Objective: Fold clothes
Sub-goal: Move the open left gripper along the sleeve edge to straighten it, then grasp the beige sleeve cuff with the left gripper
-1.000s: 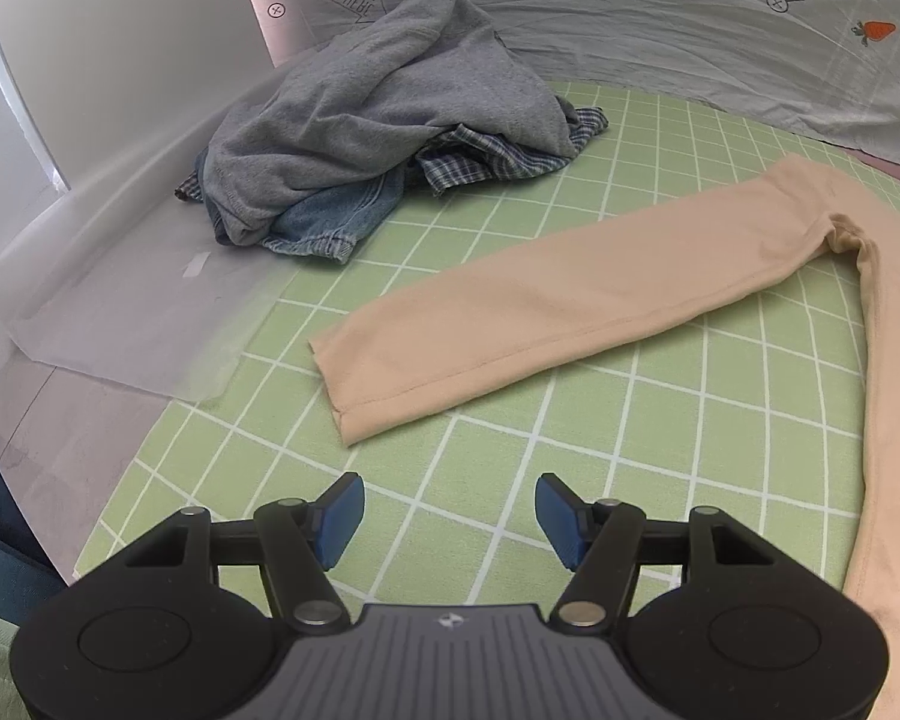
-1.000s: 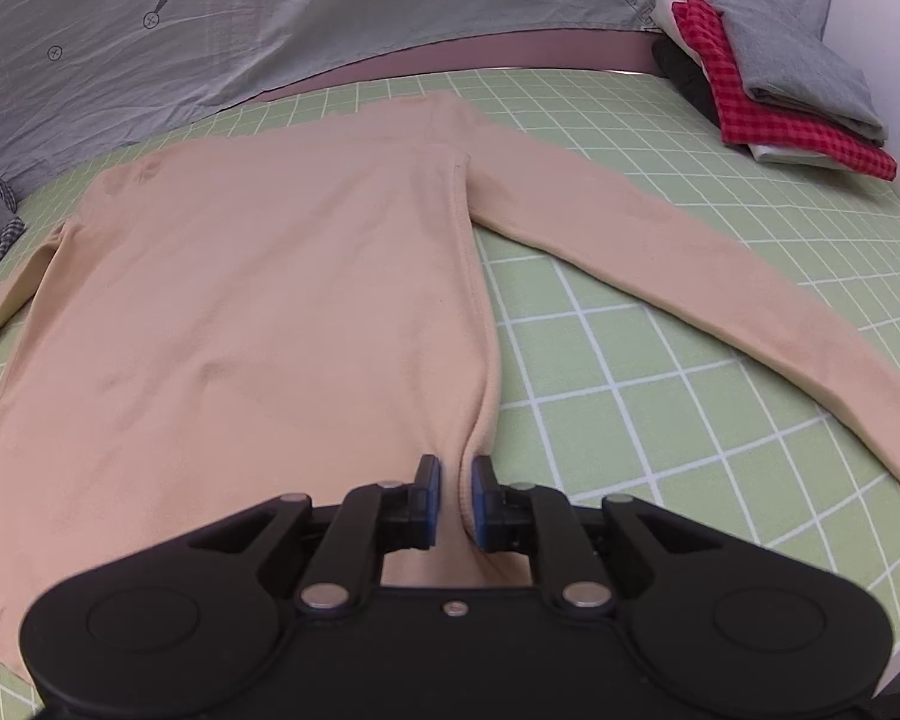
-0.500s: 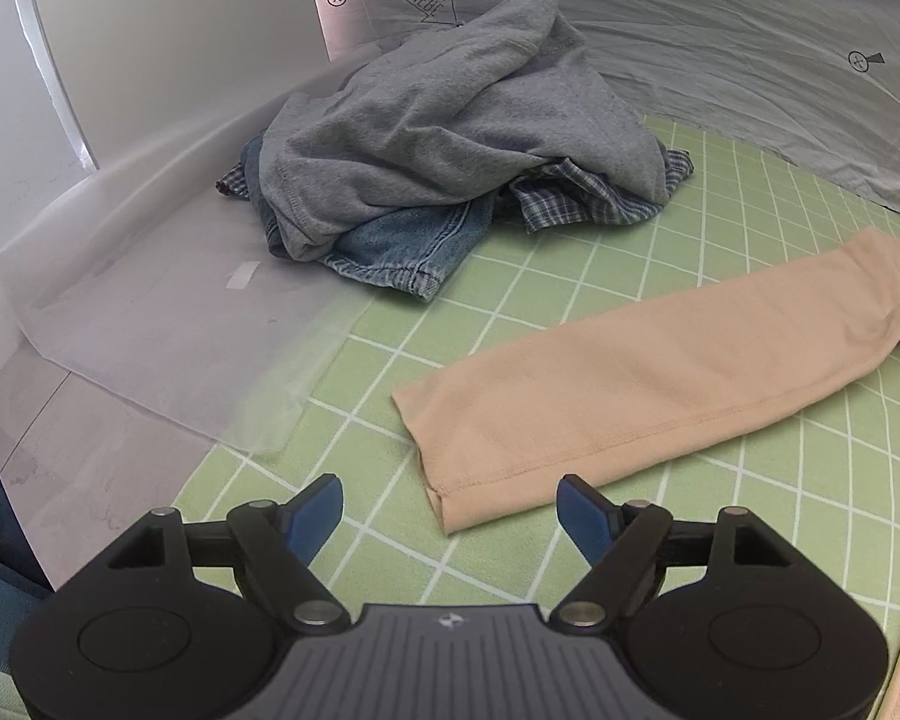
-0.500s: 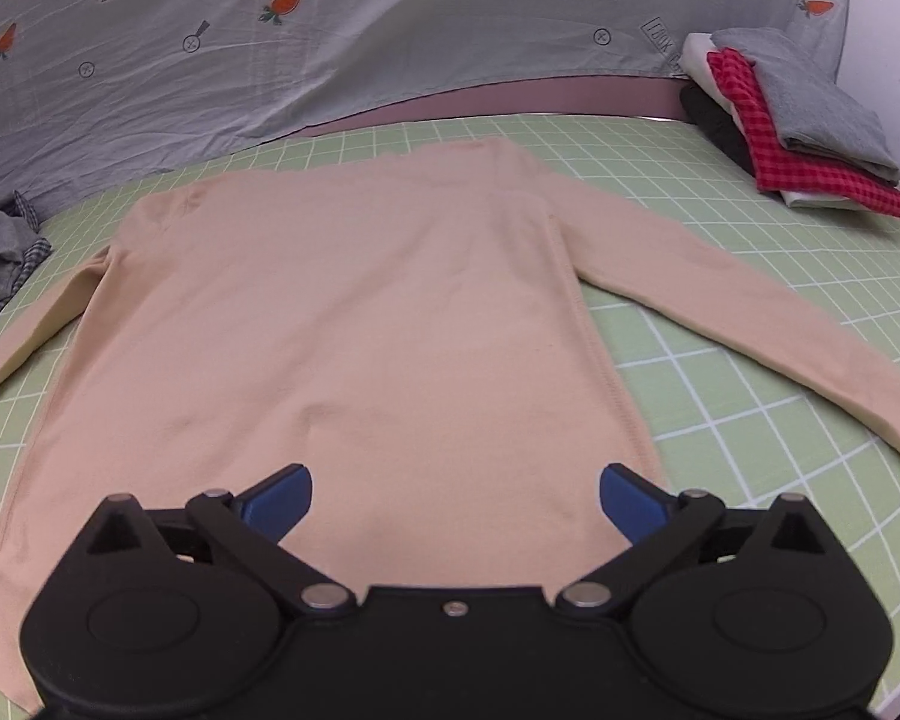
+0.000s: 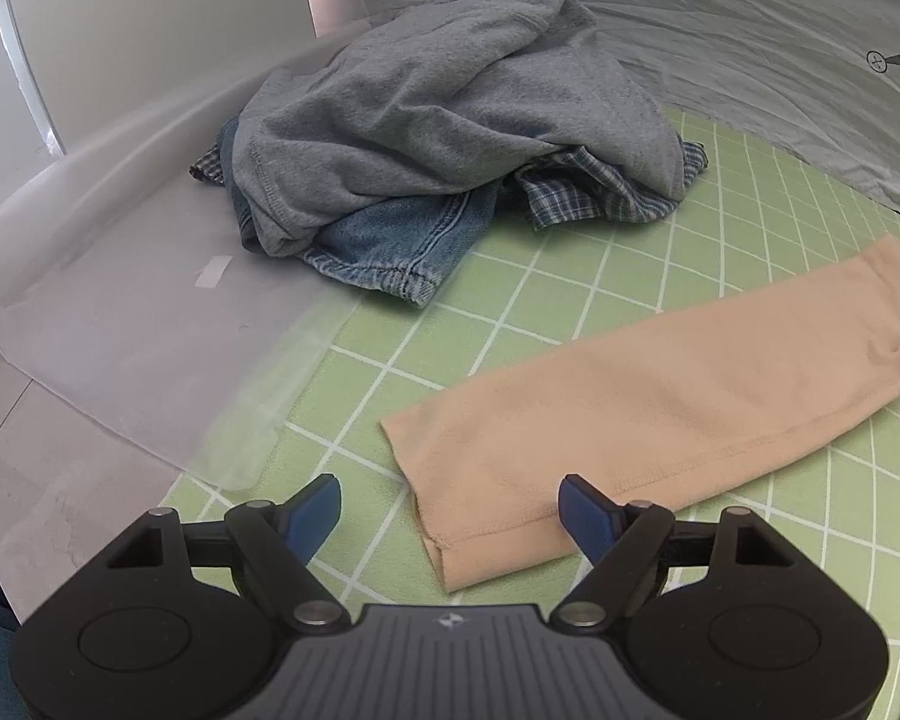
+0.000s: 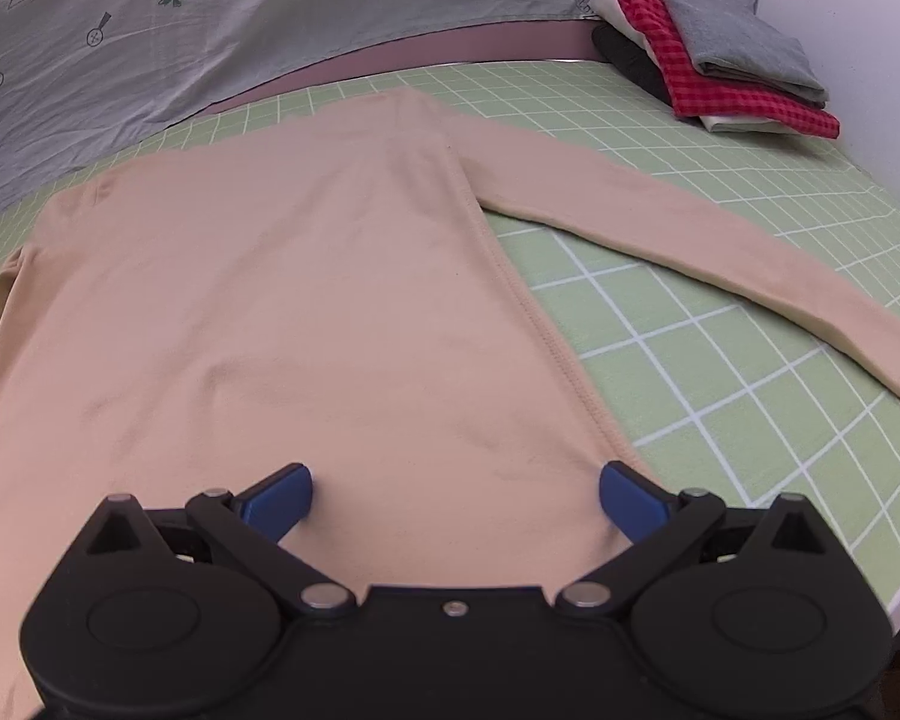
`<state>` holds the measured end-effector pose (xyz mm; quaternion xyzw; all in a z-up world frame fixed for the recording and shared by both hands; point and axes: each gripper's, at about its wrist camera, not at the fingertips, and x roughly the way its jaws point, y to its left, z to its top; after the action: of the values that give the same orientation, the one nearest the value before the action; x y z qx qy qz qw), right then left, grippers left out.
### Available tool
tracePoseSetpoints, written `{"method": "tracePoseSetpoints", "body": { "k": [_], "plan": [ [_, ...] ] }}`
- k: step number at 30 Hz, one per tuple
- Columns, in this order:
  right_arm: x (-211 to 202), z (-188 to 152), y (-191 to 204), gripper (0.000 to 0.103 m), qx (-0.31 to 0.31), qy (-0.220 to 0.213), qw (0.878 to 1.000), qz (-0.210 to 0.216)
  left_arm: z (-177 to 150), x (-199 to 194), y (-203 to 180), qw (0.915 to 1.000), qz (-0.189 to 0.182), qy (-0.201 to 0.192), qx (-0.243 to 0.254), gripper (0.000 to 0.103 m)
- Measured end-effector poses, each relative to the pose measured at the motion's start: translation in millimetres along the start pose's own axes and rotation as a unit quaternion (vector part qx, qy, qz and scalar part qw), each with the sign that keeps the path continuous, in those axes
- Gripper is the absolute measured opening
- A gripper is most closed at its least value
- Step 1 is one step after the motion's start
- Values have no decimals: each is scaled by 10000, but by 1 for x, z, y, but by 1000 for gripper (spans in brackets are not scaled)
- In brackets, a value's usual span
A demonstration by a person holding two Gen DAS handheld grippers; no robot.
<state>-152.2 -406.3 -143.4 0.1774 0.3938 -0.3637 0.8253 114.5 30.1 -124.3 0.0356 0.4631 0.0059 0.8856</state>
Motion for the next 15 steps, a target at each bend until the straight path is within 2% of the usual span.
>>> {"method": "tracePoseSetpoints", "body": {
  "k": [4, 13, 15],
  "plan": [
    [0, -1, -5, 103, 275, 35, 9995, -171, -1, 5, -2, 10000, -11, 78, -24, 87],
    [2, 3, -3, 103, 209, 160, 9994, -237, -3, 11, -8, 9999, -93, 143, 21, 87],
    [2, 5, 0, 103, 120, 182, 9994, -277, -3, 11, -9, 9998, -147, 130, 47, 83]
  ]
}}
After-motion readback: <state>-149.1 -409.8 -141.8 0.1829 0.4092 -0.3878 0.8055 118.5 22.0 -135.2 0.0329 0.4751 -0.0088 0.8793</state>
